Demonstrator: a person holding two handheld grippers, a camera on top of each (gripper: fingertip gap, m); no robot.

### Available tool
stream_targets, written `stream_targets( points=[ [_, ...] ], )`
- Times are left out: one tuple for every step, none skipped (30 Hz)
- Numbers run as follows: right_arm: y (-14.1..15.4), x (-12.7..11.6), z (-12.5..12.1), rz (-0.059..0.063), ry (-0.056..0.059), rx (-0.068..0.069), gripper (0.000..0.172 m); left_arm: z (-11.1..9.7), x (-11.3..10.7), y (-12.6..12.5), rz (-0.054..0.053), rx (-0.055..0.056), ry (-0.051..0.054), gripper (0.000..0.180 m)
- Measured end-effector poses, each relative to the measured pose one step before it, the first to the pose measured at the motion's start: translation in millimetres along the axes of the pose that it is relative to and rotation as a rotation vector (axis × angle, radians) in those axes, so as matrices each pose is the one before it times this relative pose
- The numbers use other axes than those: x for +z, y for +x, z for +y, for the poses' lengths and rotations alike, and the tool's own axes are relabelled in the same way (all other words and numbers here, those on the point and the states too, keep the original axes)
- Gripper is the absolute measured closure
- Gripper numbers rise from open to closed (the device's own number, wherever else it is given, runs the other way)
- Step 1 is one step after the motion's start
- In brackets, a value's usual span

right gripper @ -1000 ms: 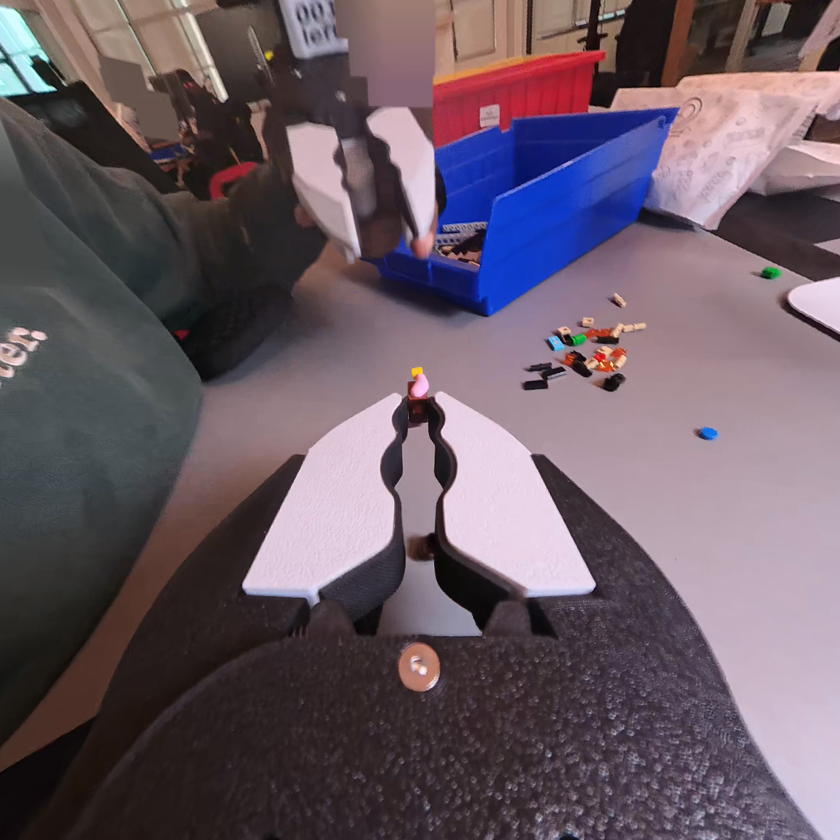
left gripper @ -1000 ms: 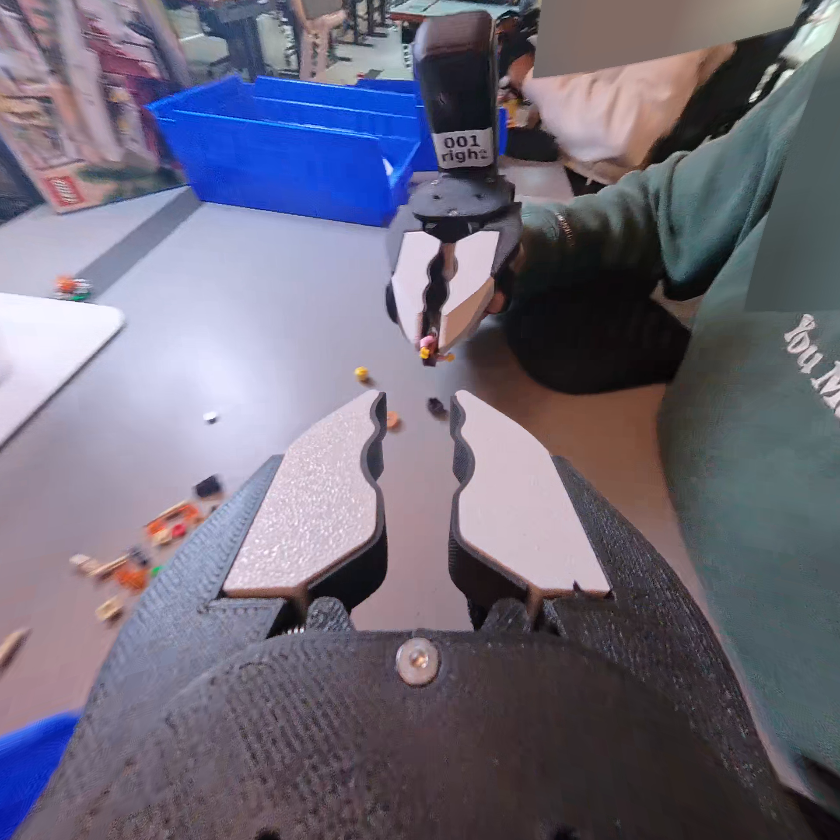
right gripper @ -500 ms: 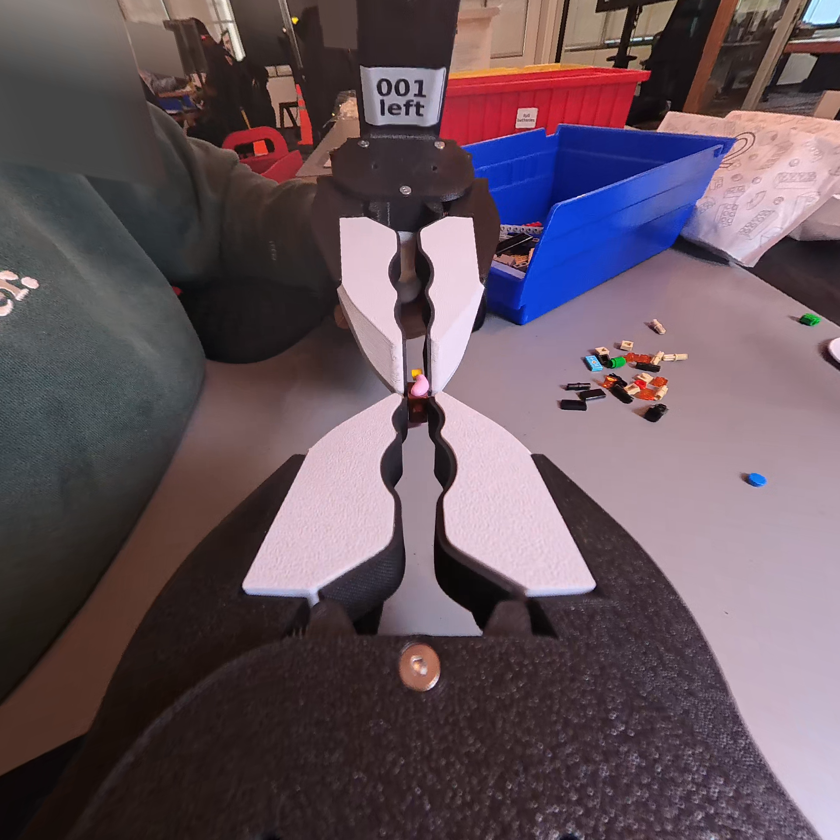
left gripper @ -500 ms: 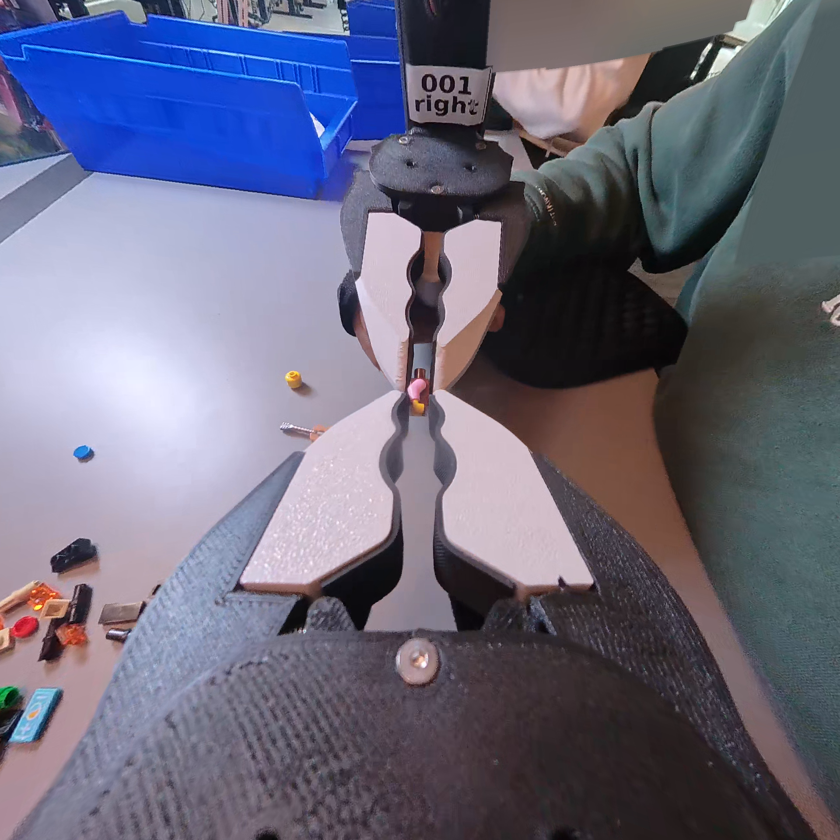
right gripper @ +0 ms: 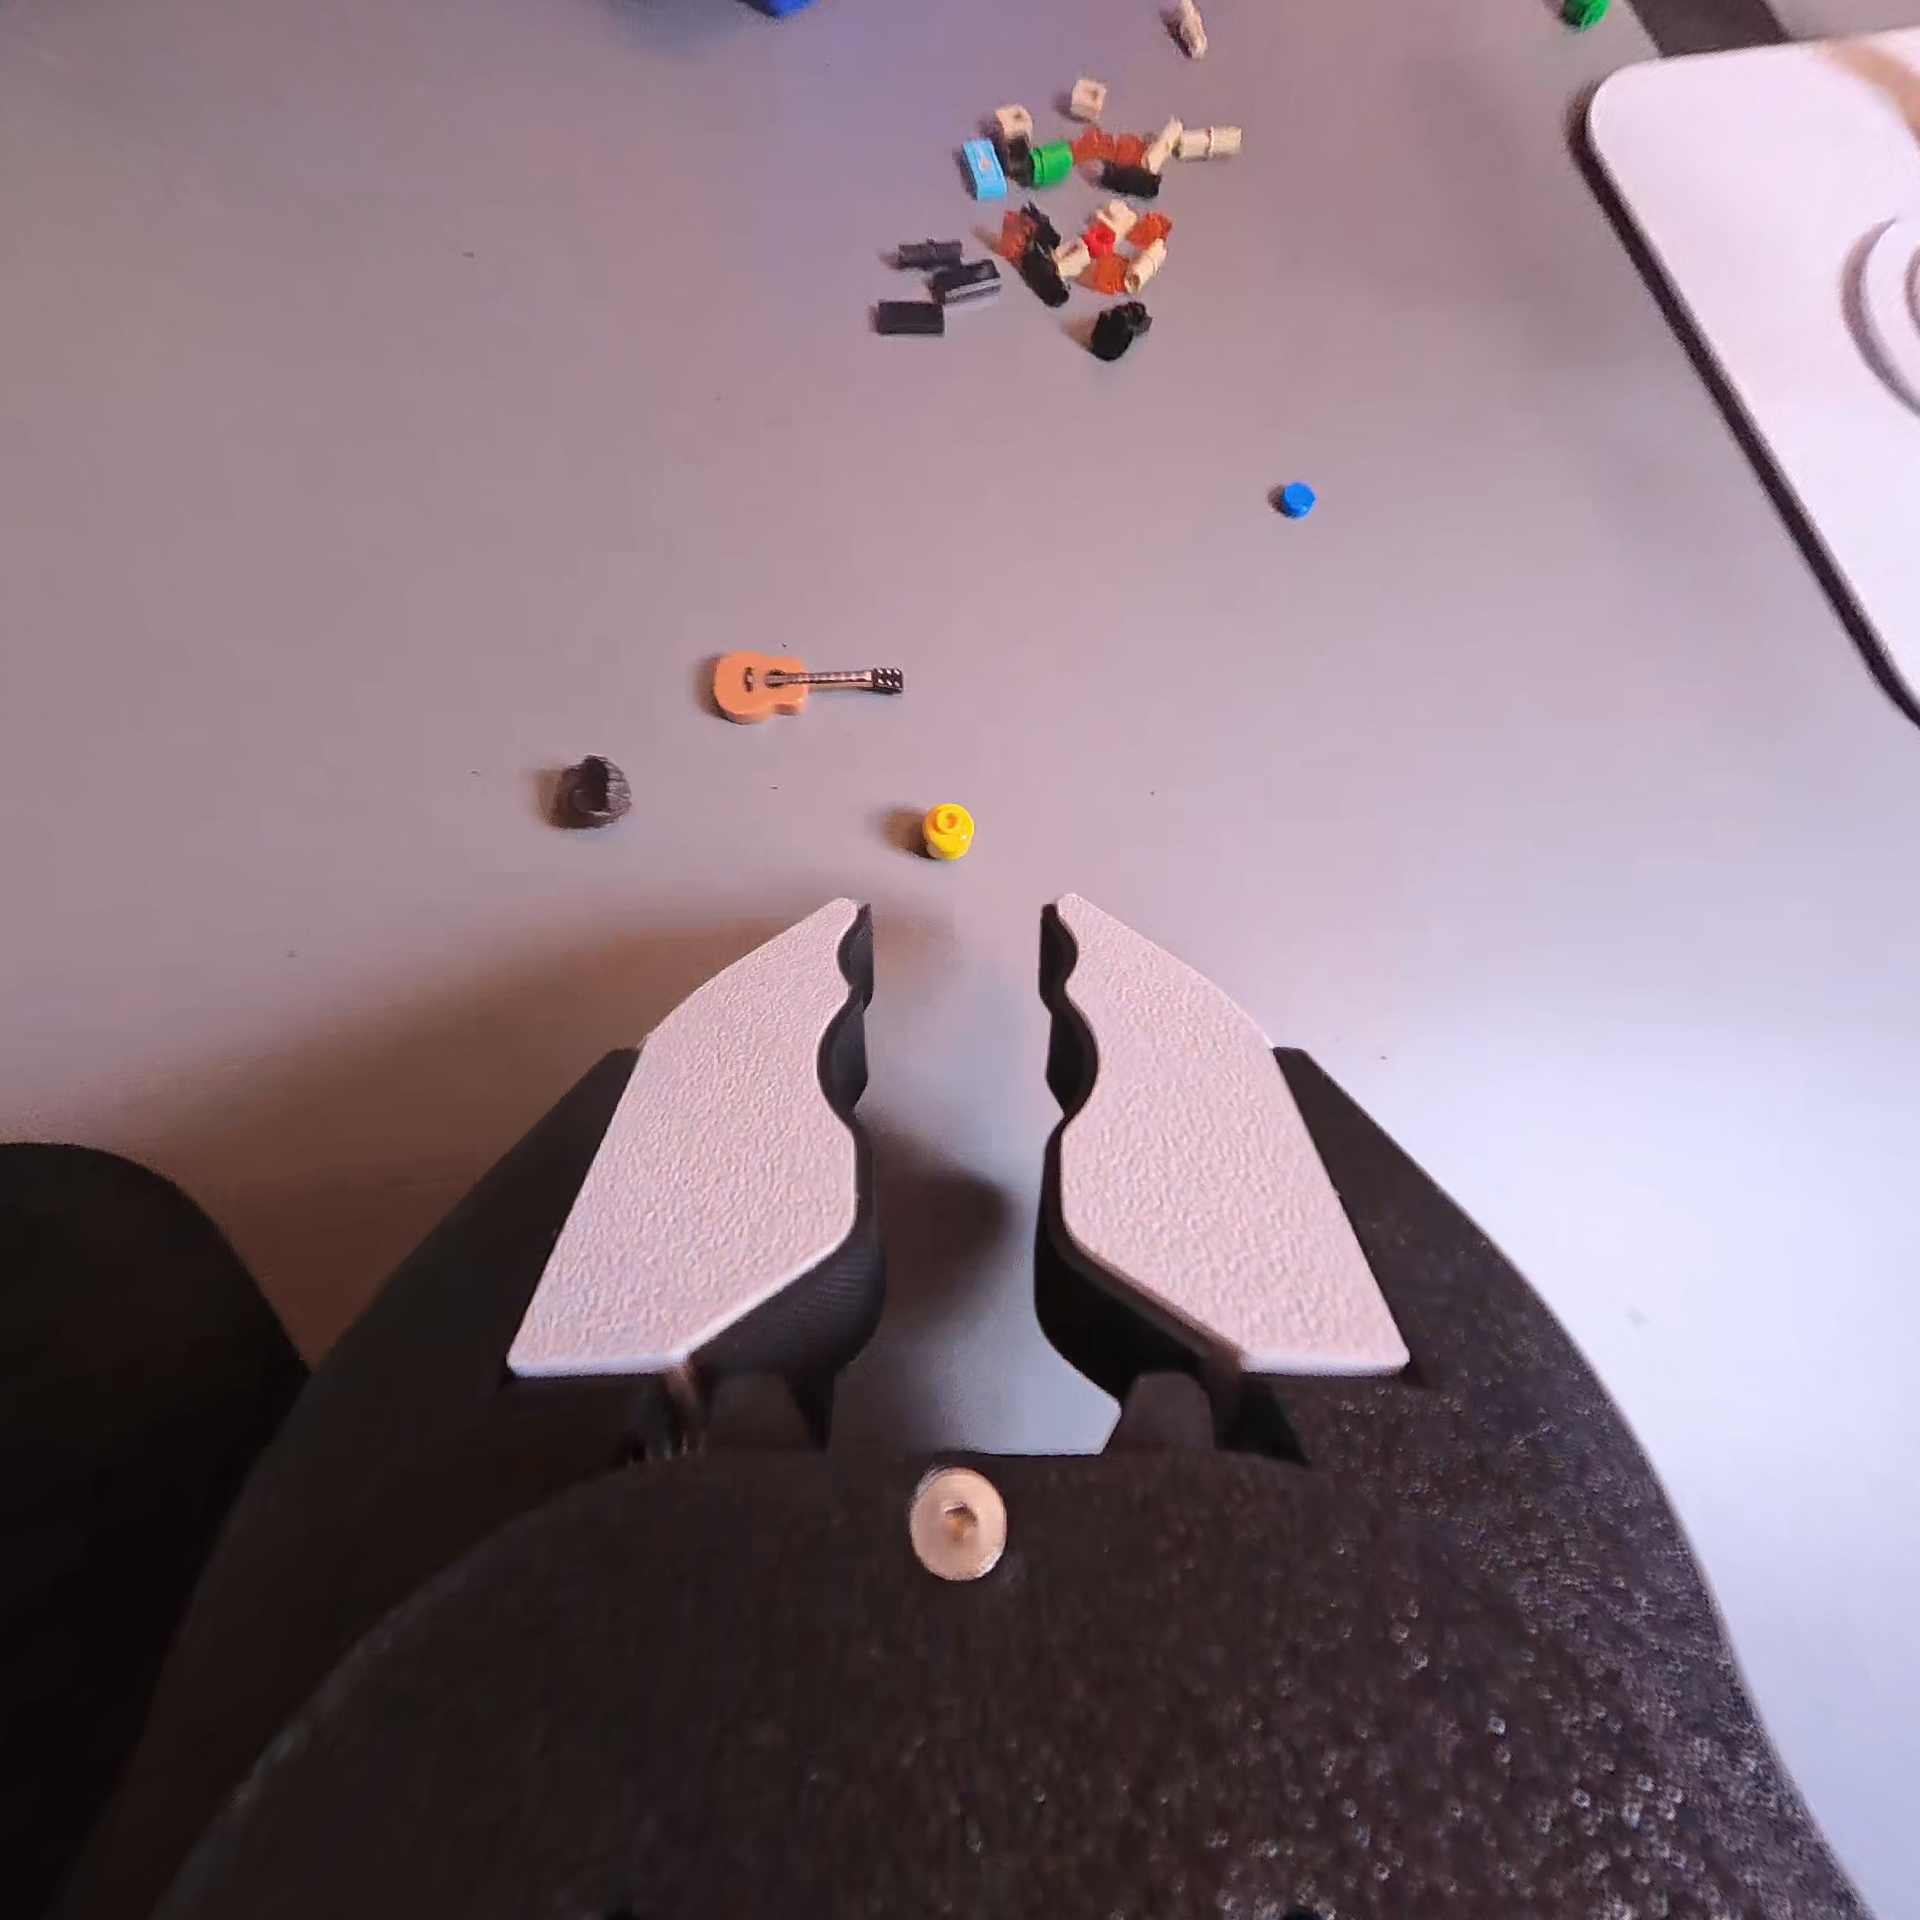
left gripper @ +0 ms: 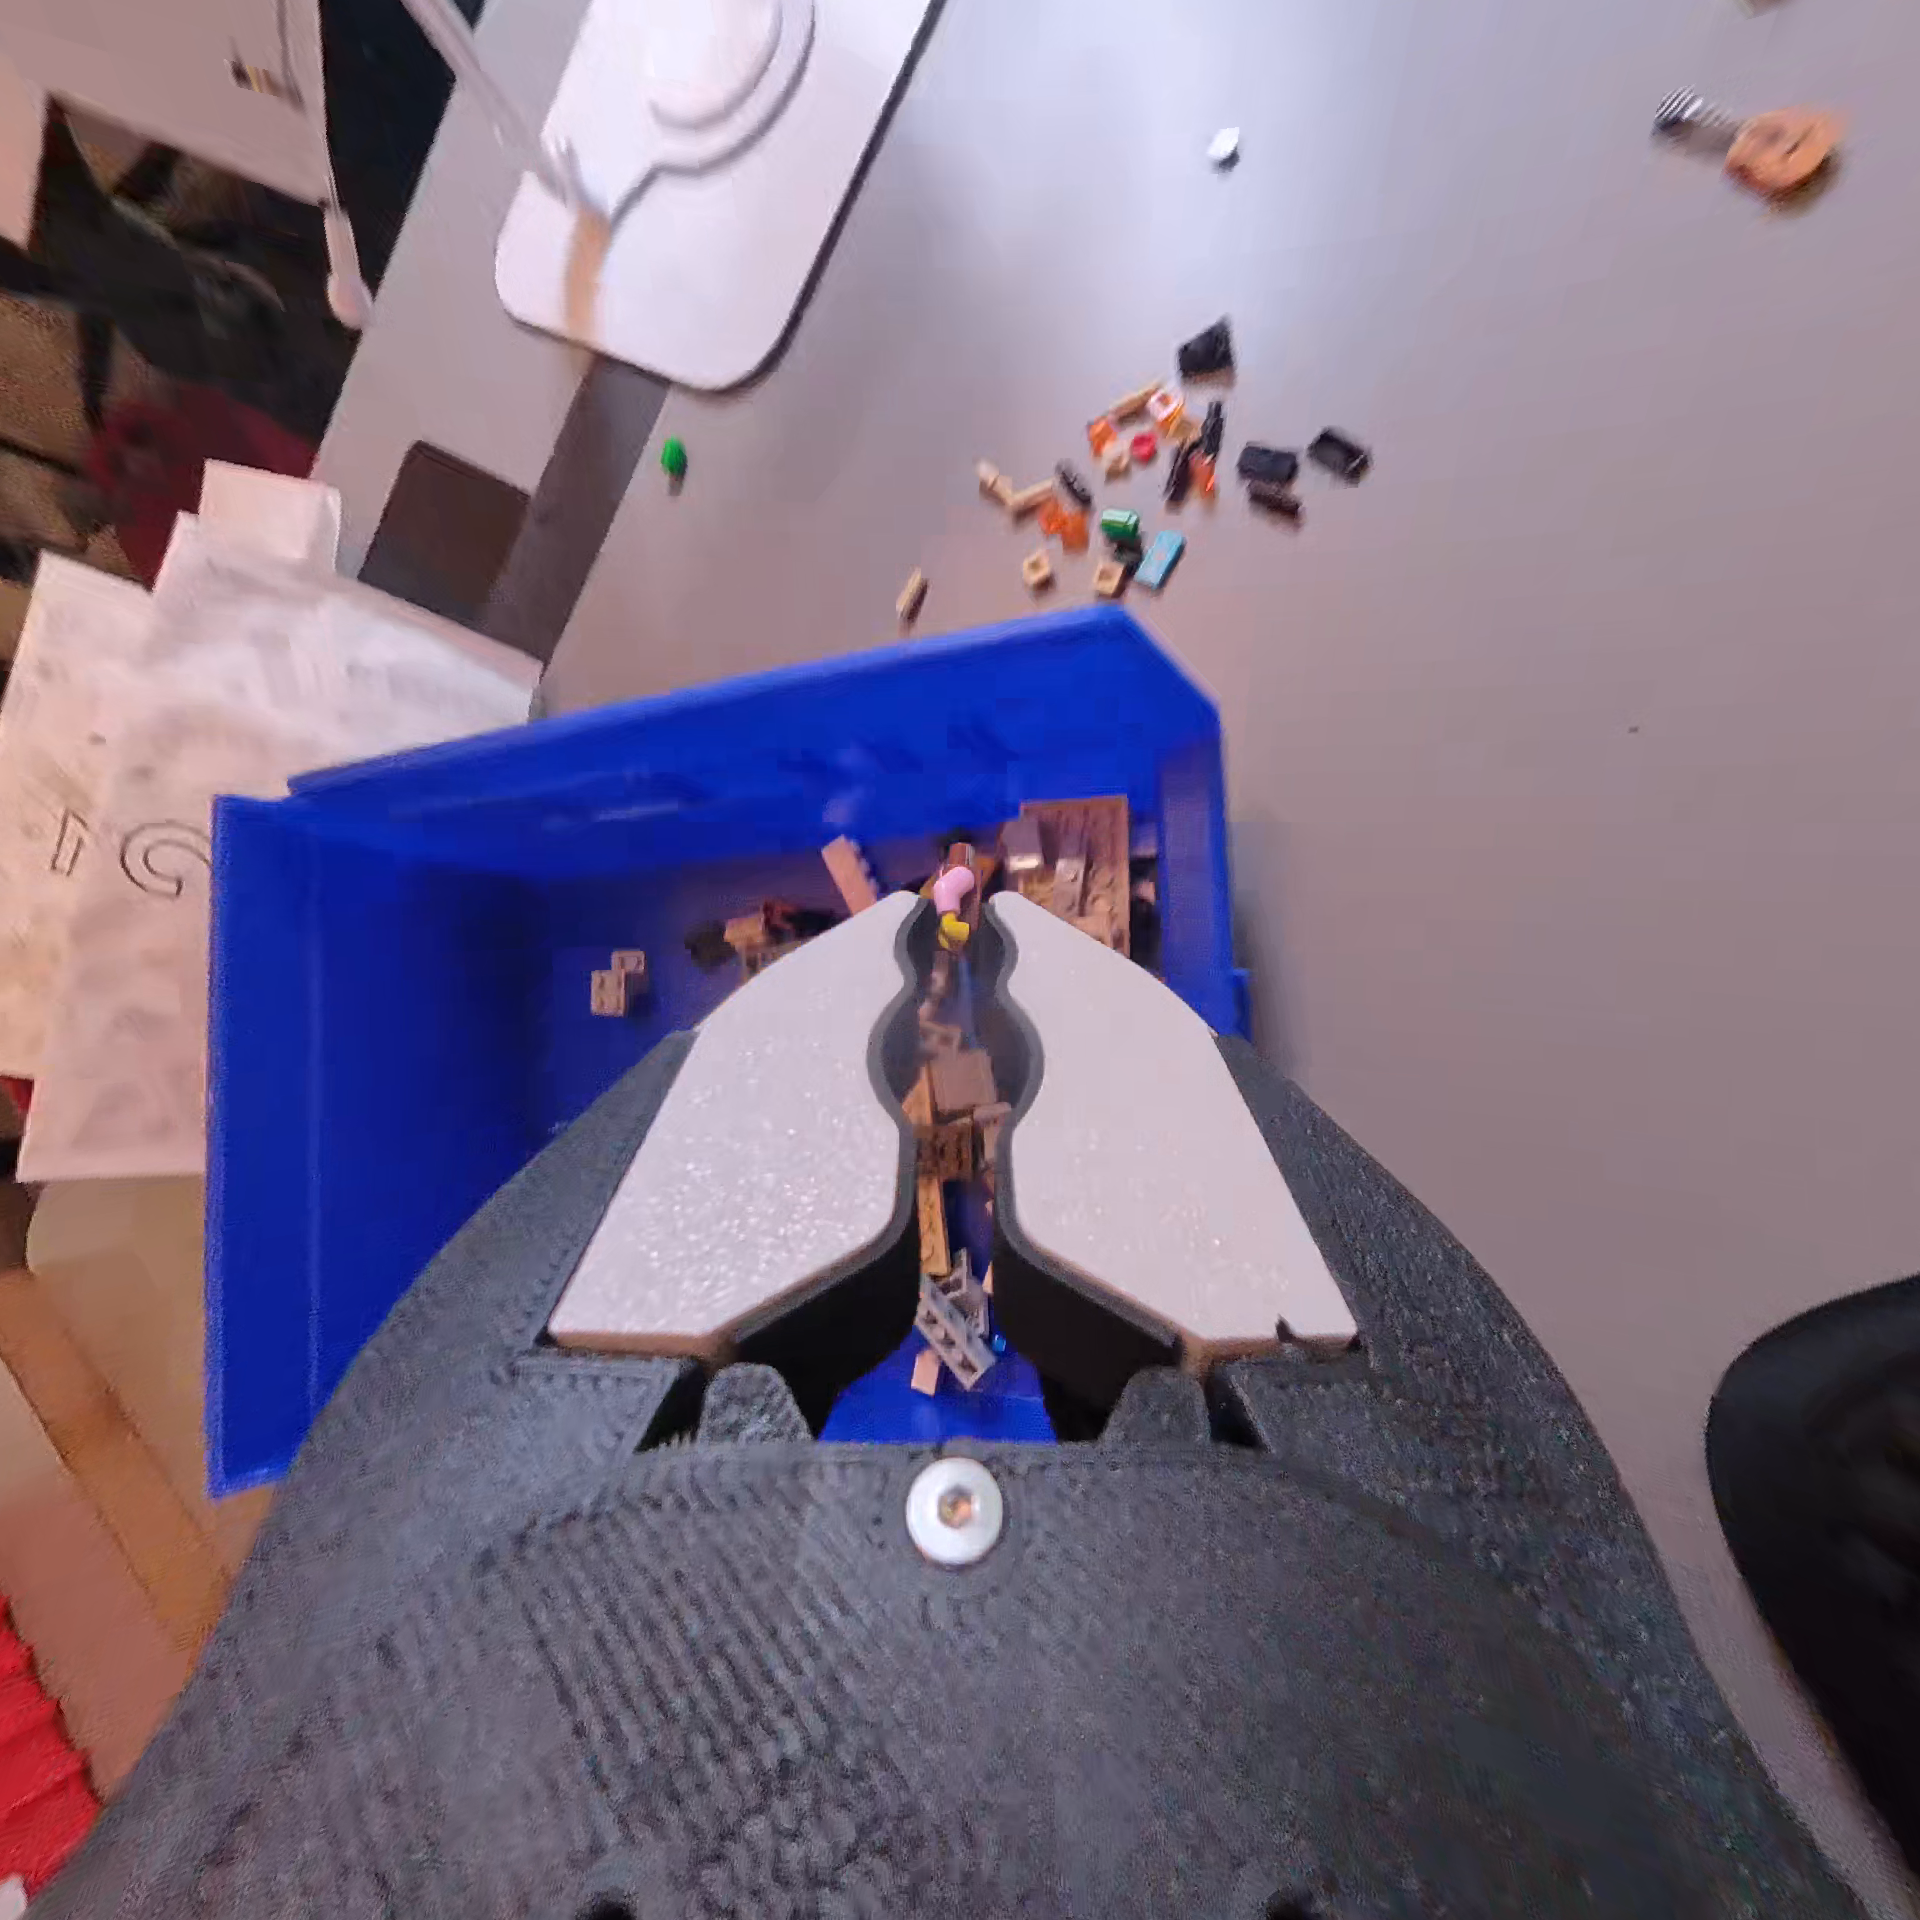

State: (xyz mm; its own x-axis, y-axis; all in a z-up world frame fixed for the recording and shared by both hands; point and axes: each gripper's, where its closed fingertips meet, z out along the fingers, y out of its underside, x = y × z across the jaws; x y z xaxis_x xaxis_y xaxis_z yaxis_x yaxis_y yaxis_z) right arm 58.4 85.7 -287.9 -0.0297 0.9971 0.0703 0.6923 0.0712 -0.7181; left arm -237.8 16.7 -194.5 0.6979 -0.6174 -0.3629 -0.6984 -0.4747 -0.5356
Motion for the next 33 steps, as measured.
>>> stream_targets(
  points=[
    [0.87, 3.14, 1.61, -0.0007, -0.0186, -0.0059, 0.142, 6.77, 3.71, -2.03, -0.0023, -0.0061, -0.0192, 0.172],
    [0.31, 2.61, 0.71, -0.0028, -0.0158, -0.0065, 0.143, 5.73, 3.9, 1.14, 0.0181, -0.0106, -0.0192, 0.171],
    [0.06, 2.15, -0.41, -0.0044, -0.0111, -0.0036, 0.144, 5.68, 4.01, 2.39, 0.0251, -0.0129, -0.0244, 0.166],
    [-0.6, 1.93, -1.28, -0.0093, -0.0078, -0.0008, 0.145, 5.88, 3.8, 0.08, 0.01, -0.0121, -0.0312, 0.161],
    [-0.55, 1.94, -1.5, -0.0092, -0.0073, 0.0005, 0.146, 5.01, 2.97, -2.97, -0.0129, -0.0057, -0.0285, 0.158],
    [-0.21, 2.04, -1.34, -0.0062, -0.0077, -0.0015, 0.146, 3.46, 1.83, -3.6, -0.0201, -0.0021, -0.02, 0.155],
    [-0.07, 2.17, -1.14, -0.005, -0.0068, -0.0042, 0.146, 0.91, 0.72, -2.12, -0.0129, 0.0006, -0.006, 0.153],
    [0.0, 2.21, -1.17, -0.0041, -0.0052, -0.0048, 0.146, -1.31, -0.61, 0.15, 0.0, 0.0021, 0.0084, 0.152],
    [0.0, 2.32, -0.79, -0.0038, -0.0067, -0.0044, 0.146, -2.56, -1.67, 0.48, -0.0002, 0.0026, 0.0154, 0.152],
    [0.04, 2.2, -0.22, -0.0023, -0.0104, -0.0048, 0.148, -3.54, -2.55, -0.82, -0.0106, 0.0037, 0.0203, 0.153],
    [0.35, 1.43, -0.12, 0.0005, -0.0119, -0.0095, 0.153, -4.52, -3.24, -1.12, -0.0149, 0.0055, 0.0252, 0.154],
    [-0.44, 0.37, -0.52, -0.004, -0.0079, -0.0125, 0.162, -6.4, -3.7, -0.34, -0.0131, 0.0091, 0.0354, 0.154],
    [-1.42, 0.1, -1.5, -0.0106, 0.0012, -0.0055, 0.162, -8.0, -3.65, 1.65, -0.0043, 0.013, 0.0436, 0.156],
    [-0.42, -0.43, -3.1, -0.0057, 0.0149, 0.0016, 0.162, -9.55, -3.36, 3.58, 0.0049, 0.0107, 0.0516, 0.159],
    [0.41, -0.88, -4.19, -0.0027, 0.024, 0.0058, 0.162, -10.11, -2.24, 6.17, 0.019, 0.0071, 0.052, 0.161],
    [0.78, -1.12, -4.95, -0.0006, 0.0286, 0.007, 0.162, -9.38, -0.42, 9.01, 0.0333, 0.0052, 0.0449, 0.164],
    [1.19, -1.31, -5.8, 0.002, 0.0328, 0.0046, 0.162, -8.42, 1.36, 10.06, 0.0368, 0.0069, 0.0362, 0.166],
    [1.09, -0.93, -6.01, 0.0015, 0.0311, 0.0028, 0.162, -7.69, 3.0, 10.5, 0.037, 0.0114, 0.0305, 0.167],
    [0.77, -0.44, -5.26, -0.0016, 0.0228, 0.0026, 0.162, -7.04, 4.4, 11.7, 0.043, 0.0131, 0.0264, 0.168],
    [0.28, 0.18, -4.77, -0.003, 0.0171, 0.0006, 0.162, -5.87, 5.82, 11.61, 0.0431, 0.0139, 0.0189, 0.168],
    [0.0, 1.1, -4.37, -0.0039, 0.0131, -0.0018, 0.162, -5.82, 7.18, 10.27, 0.0341, 0.0154, 0.0205, 0.168],
    [0.02, 1.9, -3.91, -0.0037, 0.0086, -0.0033, 0.162, -5.9, 8.26, 10.47, 0.0363, 0.0155, 0.0225, 0.168],
    [0.0, 2.68, -3.58, -0.0024, 0.0059, -0.0053, 0.162, -5.78, 9.21, 10.41, 0.0385, 0.011, 0.0249, 0.168],
    [-0.24, 3.32, -3.64, -0.0032, 0.0051, -0.0078, 0.162, -4.93, 10.11, 9.22, 0.0345, 0.0059, 0.0241, 0.168],
    [-0.54, 3.93, -3.47, -0.0051, 0.0032, -0.0086, 0.162, -2.51, 10.34, 8.66, 0.0352, 0.0052, 0.0111, 0.168],
    [-0.35, 4.62, -3.11, -0.0045, -0.0003, -0.0083, 0.162, -2.3, 10.19, 7.25, 0.0279, 0.0065, 0.0135, 0.167],
    [0.14, 5.15, -2.53, -0.0018, -0.0037, -0.009, 0.162, -2.35, 10.14, 6.55, 0.0228, 0.0038, 0.0174, 0.167],
    [0.31, 5.5, -2.02, -0.0012, -0.0062, -0.0095, 0.162, -2.39, 10.41, 7.07, 0.0262, -0.002, 0.018, 0.167],
    [0.51, 5.97, -1.93, -0.0025, -0.0058, -0.0084, 0.162, -2.59, 10.65, 7.19, 0.0265, -0.0034, 0.0206, 0.166],
    [1.24, 6.25, -1.96, -0.0011, -0.0047, -0.0043, 0.162, -0.45, 10.12, 6.08, 0.0199, 0.0022, 0.0076, 0.165],
    [2.55, 6.46, -1.42, 0.0036, -0.0083, 0.0022, 0.162, 0.99, 9.62, 4.49, 0.0111, 0.006, 0.0004, 0.165],
    [3.7, 6.7, -0.73, 0.0069, -0.0135, 0.0063, 0.162, 1.81, 8.89, 4.29, 0.0118, 0.0042, -0.004, 0.165],
    [3.89, 6.68, -0.62, 0.0055, -0.0141, 0.0068, 0.162, 2.25, 7.59, 4.02, 0.0124, 0.0025, -0.0062, 0.164]
  ],
)
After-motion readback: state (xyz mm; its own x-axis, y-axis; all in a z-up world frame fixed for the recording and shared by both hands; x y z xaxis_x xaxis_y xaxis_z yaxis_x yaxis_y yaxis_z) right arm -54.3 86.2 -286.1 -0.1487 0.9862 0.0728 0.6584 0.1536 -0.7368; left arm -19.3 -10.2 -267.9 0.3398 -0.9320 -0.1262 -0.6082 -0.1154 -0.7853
